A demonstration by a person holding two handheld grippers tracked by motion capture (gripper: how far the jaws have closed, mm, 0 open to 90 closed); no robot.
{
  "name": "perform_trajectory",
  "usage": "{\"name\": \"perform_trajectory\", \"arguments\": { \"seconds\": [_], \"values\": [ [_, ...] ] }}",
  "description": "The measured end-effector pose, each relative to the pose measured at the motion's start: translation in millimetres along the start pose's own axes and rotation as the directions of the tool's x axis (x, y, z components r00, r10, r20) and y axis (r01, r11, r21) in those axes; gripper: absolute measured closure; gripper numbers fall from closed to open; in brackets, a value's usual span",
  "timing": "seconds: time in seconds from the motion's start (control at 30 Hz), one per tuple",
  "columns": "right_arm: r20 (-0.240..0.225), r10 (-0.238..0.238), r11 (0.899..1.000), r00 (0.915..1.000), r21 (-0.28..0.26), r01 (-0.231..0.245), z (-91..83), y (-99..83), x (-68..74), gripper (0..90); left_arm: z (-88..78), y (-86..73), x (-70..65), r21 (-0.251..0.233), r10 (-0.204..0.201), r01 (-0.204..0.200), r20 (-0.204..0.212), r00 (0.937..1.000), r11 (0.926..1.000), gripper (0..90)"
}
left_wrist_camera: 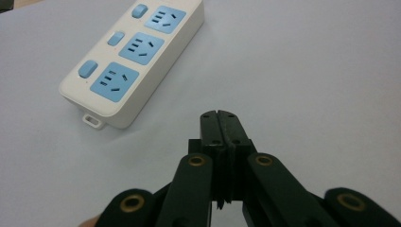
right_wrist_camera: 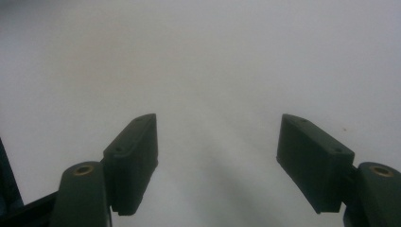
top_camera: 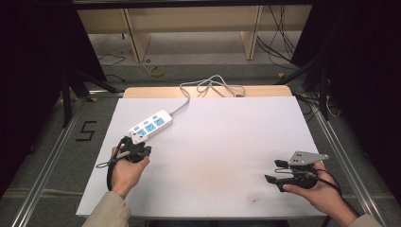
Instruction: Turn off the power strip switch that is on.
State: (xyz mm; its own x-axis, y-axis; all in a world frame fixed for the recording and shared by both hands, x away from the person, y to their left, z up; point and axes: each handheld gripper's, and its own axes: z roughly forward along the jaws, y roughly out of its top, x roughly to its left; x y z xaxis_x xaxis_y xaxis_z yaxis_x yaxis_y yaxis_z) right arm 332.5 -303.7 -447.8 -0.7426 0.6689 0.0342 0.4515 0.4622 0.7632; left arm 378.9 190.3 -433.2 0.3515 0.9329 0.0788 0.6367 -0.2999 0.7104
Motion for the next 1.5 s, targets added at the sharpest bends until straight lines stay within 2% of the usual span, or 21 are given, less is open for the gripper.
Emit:
{"name": "perform_trajectory", "arguments": {
  "seconds": [0.73,1.07,1.5],
  "values": [
    [-0.003,0.006,1.0,1.0,0.0,-0.006,0.5,-0.4,-0.6,30.2,11.3,21.5,11.6,-0.004,0.003,-0.003,-0.051,0.9987,1.0,90.0],
    [-0.003,0.003,1.0,1.0,0.002,-0.003,0.2,-0.6,-0.7,30.1,16.2,31.5,11.5,-0.006,0.024,-0.025,-0.069,0.9973,0.9997,90.0],
    [-0.003,0.006,1.0,1.0,0.002,-0.006,0.2,-0.9,-0.5,30.0,25.6,45.1,11.9,-0.01,0.026,-0.026,-0.074,0.9969,0.9996,90.0]
  ]
}}
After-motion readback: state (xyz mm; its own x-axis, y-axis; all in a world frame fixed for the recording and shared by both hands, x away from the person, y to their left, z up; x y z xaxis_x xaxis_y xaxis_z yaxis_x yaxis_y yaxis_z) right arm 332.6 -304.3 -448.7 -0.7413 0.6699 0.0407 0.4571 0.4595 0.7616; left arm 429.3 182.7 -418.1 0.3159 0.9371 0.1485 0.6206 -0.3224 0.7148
